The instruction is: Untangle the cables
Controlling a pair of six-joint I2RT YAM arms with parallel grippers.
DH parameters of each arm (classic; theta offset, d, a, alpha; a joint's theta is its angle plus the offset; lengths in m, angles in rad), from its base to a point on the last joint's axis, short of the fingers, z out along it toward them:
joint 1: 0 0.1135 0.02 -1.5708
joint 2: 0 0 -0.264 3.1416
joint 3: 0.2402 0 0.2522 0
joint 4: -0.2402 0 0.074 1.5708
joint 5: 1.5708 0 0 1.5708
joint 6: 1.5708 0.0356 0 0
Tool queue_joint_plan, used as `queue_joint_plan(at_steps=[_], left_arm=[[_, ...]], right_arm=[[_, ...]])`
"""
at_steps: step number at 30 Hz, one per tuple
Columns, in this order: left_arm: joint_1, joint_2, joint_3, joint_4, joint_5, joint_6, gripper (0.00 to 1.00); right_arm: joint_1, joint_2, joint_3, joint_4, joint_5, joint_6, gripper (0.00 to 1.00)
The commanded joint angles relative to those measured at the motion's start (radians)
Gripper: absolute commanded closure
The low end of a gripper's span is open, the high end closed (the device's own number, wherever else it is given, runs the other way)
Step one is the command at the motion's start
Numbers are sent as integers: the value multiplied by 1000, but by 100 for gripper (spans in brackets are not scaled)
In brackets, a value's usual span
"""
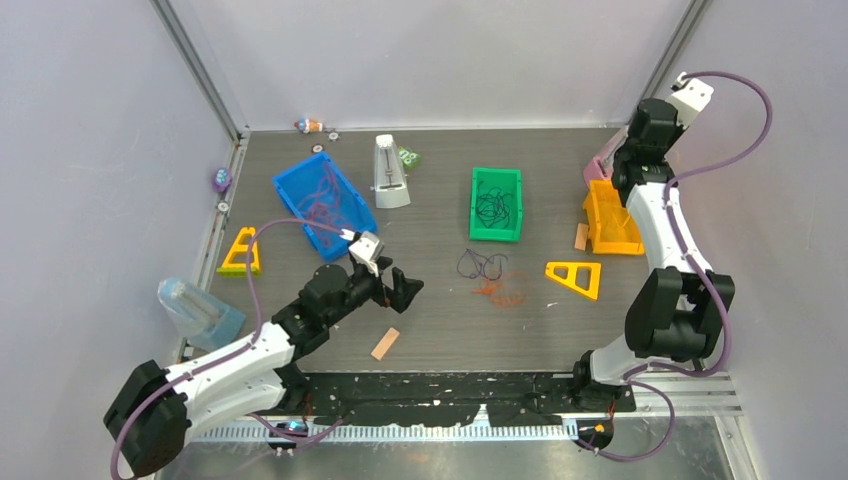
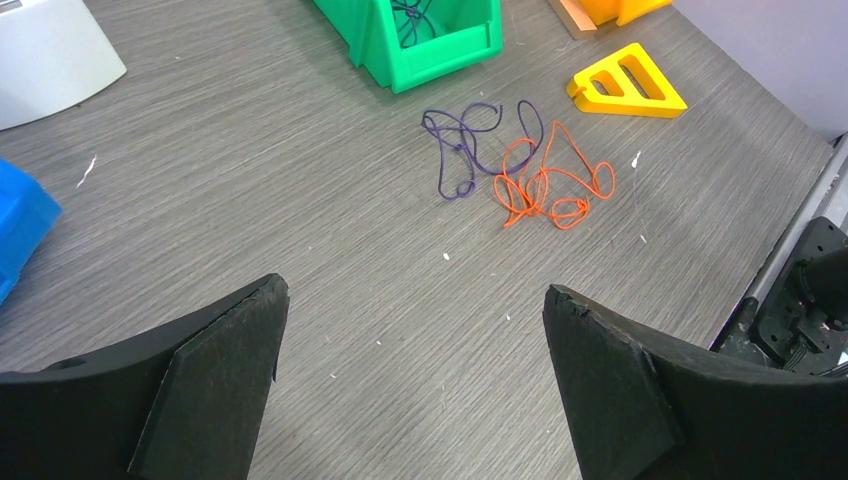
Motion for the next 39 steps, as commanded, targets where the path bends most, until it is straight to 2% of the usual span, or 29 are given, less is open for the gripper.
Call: queue_joint_plan(at_steps=[1,10,16,22,27,30,35,39], left_arm=[[2,9,14,64,1,10,1],[3,21,16,64,-6,17,1],[3,23,20,55,-7,21,1],[3,18,28,39,-10,27,1],[3,6,26,32,-10,28,1],[3,2,28,30,-6,29,1],[3,14,51,-2,-4,34,1],[3,28,64,-21,4,35,1]], right_arm=[[-7,22,100,68,0,-32,95],[-13,59,-2,190,13,-24,95],[-13,68,-131,170,52,41,95],[-15,133,-142,-155,50,261,95],[-18,193,-172,-241,-29,281,95],[-33,273,-60,-381,-73,310,95],[-71,366,10,-423,-254,393,95],[-102,371,7,-406,-311,449,95]])
